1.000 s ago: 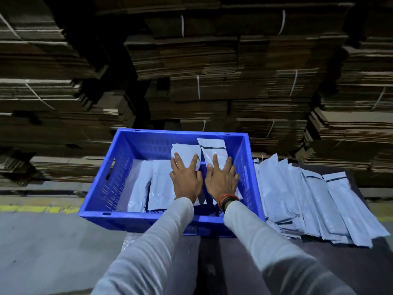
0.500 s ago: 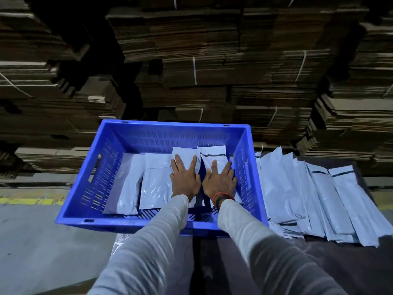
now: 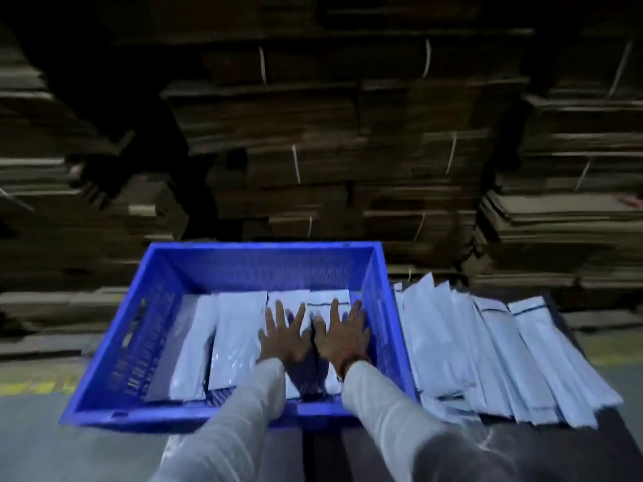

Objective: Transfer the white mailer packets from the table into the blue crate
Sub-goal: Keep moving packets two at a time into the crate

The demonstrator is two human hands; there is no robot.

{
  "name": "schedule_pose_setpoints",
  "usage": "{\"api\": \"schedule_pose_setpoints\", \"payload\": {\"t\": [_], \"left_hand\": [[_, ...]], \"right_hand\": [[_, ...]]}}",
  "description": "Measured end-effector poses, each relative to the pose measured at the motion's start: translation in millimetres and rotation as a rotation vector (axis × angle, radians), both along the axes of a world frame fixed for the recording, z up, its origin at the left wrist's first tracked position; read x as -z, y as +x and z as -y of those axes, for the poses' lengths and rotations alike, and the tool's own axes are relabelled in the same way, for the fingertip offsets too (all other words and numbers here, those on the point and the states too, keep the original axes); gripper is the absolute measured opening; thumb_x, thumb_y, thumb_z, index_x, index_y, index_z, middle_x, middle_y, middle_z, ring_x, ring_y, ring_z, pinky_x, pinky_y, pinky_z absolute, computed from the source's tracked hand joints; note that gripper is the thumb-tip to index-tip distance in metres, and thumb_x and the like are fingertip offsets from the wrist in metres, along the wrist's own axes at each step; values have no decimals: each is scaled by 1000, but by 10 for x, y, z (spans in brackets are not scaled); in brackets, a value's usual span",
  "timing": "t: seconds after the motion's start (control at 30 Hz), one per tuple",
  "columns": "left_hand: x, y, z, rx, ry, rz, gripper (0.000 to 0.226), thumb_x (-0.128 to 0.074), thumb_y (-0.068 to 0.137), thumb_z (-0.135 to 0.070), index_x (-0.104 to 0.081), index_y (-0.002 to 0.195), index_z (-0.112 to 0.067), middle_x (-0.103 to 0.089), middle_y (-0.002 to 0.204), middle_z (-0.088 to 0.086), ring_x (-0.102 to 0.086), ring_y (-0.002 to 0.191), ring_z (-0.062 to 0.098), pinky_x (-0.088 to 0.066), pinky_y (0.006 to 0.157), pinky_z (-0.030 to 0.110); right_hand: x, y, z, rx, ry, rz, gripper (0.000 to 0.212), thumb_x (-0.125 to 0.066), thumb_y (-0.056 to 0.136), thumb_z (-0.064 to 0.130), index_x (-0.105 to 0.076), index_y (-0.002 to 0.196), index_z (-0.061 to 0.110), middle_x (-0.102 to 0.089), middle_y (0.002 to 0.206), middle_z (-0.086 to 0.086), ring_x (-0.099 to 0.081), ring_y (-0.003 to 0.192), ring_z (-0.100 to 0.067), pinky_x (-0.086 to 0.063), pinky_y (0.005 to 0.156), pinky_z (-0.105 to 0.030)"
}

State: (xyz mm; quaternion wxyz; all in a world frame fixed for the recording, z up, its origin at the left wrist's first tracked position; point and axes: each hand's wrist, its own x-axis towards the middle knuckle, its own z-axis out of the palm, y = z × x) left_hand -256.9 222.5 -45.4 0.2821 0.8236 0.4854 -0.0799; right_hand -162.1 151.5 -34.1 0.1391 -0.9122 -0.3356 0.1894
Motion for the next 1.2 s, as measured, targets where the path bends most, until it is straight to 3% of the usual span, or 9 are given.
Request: {"api": "schedule_pose_setpoints", "payload": {"t": [0.07,0.37,0.53,0.7,0.87,1.2], "left_hand": [[-73,-63,78,41,-28,-43,59,-27,103,-47,-1,155,-37,18,162,10,16,149,33,-5,118,57],[-405,171,189,0,182,82,58,-24,103,-50,-3,155,-36,14,163,9,13,150,34,-6,119,54],[-744,593,473,38,370,290,60,-32,103,-44,-8,156,-32,8,164,10,6,151,35,-12,118,54],[-1024,1203,919,62,439,461,58,-37,102,-41,-20,155,-26,-5,164,13,-7,150,37,-24,113,54],[-1021,1913,1471,168,461,526,58,-45,98,-38,-32,152,-21,-18,160,19,-19,147,39,-25,115,50],[-498,2949,2690,292,294,353,61,-41,97,-43,-24,154,-28,-22,159,14,-28,142,35,-37,105,49]], "right_hand": [[-45,13,98,-65,-113,-32,65,-26,99,54,-12,155,24,6,160,-23,2,148,-40,-12,116,-55],[-516,195,303,-73,80,-133,64,-27,100,55,-3,155,33,12,162,-15,5,149,-34,-12,117,-52],[-773,408,564,-142,360,-52,55,-26,103,45,-10,154,35,-5,163,-7,-22,146,-32,-31,113,-47],[-955,1064,1064,-119,489,121,55,-28,100,44,-23,153,28,-20,159,-12,-30,141,-31,-37,108,-47],[-738,1998,1799,-1,435,231,56,-38,100,41,-29,152,20,-29,154,-19,-35,138,-37,-35,109,-45],[-122,3205,3172,208,230,194,61,-43,99,41,-24,153,21,-27,157,-14,-26,142,-35,-32,113,-43]]}}
